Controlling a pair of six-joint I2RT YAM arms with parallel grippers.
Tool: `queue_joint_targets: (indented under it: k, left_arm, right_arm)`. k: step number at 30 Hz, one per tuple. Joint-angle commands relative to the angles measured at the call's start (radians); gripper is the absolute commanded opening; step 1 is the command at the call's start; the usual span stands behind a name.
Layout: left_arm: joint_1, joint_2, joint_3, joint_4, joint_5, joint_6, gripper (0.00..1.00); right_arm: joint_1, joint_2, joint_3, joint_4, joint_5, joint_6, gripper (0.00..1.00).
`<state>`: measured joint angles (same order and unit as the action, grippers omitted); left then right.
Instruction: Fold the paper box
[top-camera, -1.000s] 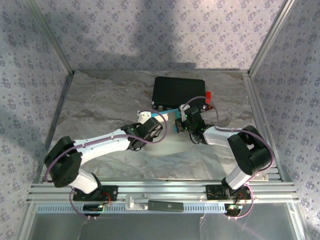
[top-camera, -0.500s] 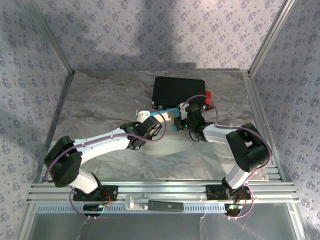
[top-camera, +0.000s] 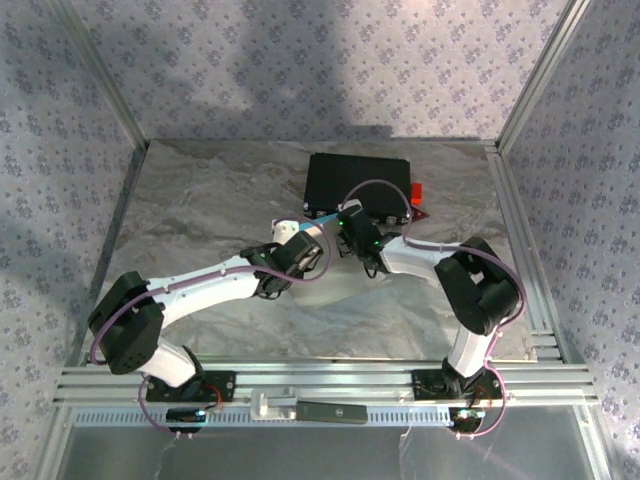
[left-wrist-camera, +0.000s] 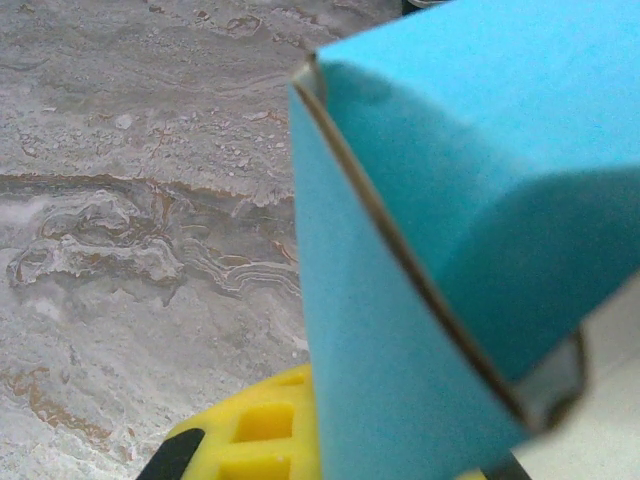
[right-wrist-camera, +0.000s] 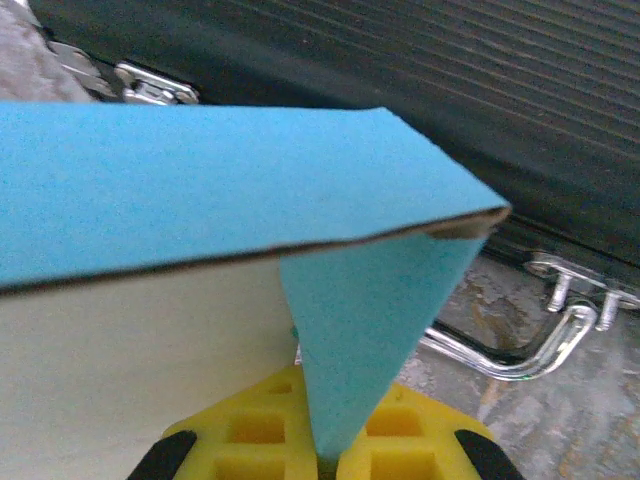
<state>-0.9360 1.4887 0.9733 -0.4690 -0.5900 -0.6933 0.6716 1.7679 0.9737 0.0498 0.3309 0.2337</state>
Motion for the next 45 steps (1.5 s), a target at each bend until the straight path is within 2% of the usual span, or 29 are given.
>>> queue_joint_targets:
  k: [1,5,7,9,14,23,36,45]
  left_arm:
    - [-0.003,-0.024,0.044,0.044,-0.031,-0.01,0.0]
    - [0.001,-0.025,0.039,0.043,-0.028,-0.011,0.0]
    - [0.006,-0.026,0.028,0.048,-0.026,-0.015,0.0]
    - [0.014,-0.03,0.014,0.06,-0.02,-0.021,0.0]
    - [0.02,-0.039,-0.008,0.082,-0.01,-0.027,0.0]
    - [0.025,-0.029,-0.001,0.076,-0.004,-0.02,0.0]
    - [0.028,-0.022,0.004,0.075,0.0,-0.016,0.0]
    - [0.034,-0.006,0.01,0.076,0.01,-0.012,0.0]
  right_arm:
    - [0.0,0.07,-0.027,-0.227,0.197,0.027,0.0]
    - [-0.025,-0.005,-0.112,-0.085,-0.023,0.007,0.01]
    - [-0.058,-0.055,-0.168,0.009,-0.194,-0.007,0.11]
    - [-0.09,-0.086,-0.2,0.058,-0.313,-0.018,0.17]
    - [-0.143,-0.116,-0.245,0.112,-0.498,0.005,0.25]
    - [-0.161,-0.136,-0.303,0.154,-0.538,0.024,0.35]
    - [-0.147,-0.165,-0.37,0.18,-0.46,0.067,0.41]
    - [-0.136,-0.204,-0.456,0.267,-0.477,0.139,0.51]
